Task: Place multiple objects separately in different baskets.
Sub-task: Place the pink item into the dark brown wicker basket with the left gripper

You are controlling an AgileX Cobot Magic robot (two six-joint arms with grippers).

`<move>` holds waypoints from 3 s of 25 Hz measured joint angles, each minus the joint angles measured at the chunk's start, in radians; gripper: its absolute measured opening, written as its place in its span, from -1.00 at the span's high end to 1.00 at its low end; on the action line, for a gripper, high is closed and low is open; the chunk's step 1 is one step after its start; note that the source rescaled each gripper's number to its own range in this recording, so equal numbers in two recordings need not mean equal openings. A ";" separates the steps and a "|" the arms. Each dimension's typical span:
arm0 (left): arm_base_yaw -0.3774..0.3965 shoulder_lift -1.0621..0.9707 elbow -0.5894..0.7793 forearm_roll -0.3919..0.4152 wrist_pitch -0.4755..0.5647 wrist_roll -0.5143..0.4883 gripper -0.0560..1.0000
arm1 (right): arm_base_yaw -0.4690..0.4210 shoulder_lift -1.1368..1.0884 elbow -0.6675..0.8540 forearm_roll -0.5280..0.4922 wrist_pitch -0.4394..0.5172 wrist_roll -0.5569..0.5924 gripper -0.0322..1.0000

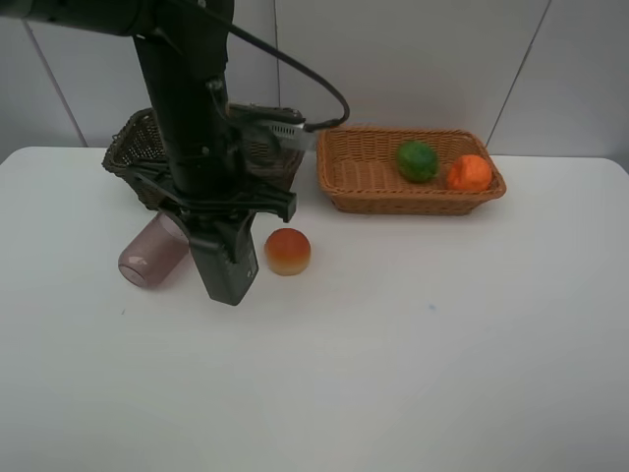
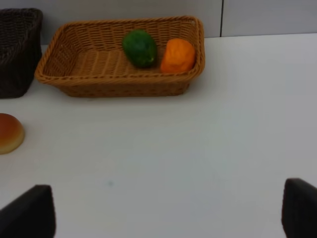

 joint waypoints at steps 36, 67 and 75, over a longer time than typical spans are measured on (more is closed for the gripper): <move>0.425 0.042 -0.323 0.128 -0.297 0.116 0.86 | 0.000 0.000 0.000 0.000 0.000 0.000 -0.99; 0.464 0.307 -0.323 0.194 -0.523 0.116 0.86 | 0.000 0.000 0.000 0.000 0.000 0.000 -0.99; 0.464 0.307 -0.323 0.216 -0.523 0.120 0.20 | 0.000 0.000 0.000 -0.001 0.000 0.000 -0.99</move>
